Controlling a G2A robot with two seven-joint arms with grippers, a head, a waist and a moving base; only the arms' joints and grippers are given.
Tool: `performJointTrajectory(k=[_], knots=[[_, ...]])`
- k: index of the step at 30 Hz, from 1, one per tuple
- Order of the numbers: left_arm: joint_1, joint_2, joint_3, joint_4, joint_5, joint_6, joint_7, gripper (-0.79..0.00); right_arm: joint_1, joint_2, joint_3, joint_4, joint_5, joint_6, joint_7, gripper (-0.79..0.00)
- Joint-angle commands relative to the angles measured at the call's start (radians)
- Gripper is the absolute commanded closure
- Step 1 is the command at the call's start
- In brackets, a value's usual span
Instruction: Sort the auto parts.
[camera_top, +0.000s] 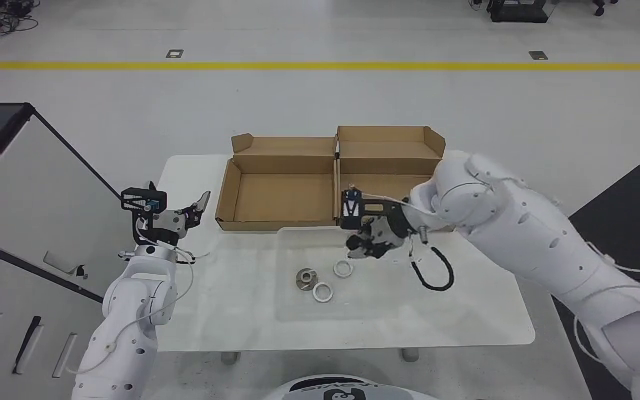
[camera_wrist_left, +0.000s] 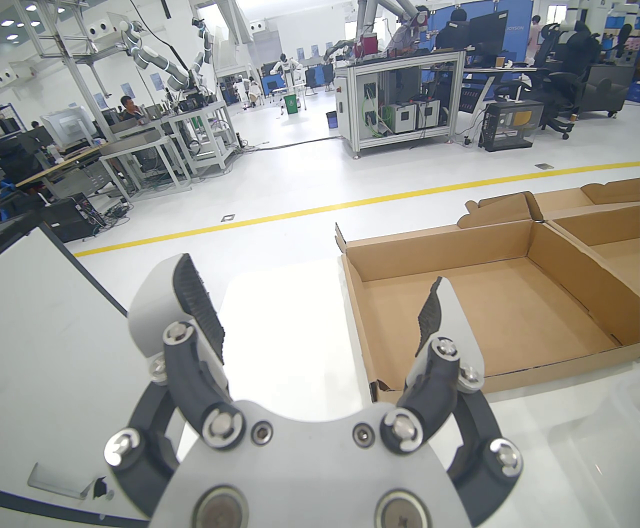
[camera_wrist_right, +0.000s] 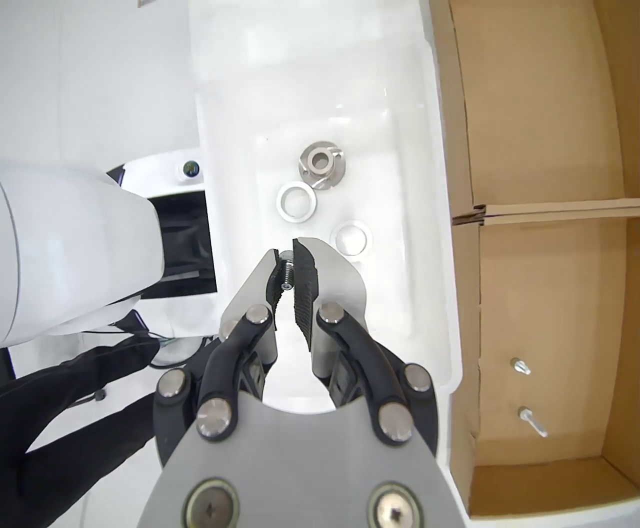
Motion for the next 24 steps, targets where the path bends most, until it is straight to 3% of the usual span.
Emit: performJointTrajectory(k=[1,12,24], knots=[[0.0,0.0,0.0,0.0,0.0,0.0,0.0,-0.785,-0.006,0.017,0.013,0.005,0.012,-0.056,-0.056,0.0],[0.0,0.0,0.0,0.0,0.0,0.0,0.0,-0.785,-0.031,0.09,0.054,0.056,0.087,-0.366,-0.366,0.0],[0.0,0.0,0.0,0.0,0.0,0.0,0.0,-0.785,-0.127,0.123,0.196,-0.072,0.173,-0.372,-0.546,0.0]])
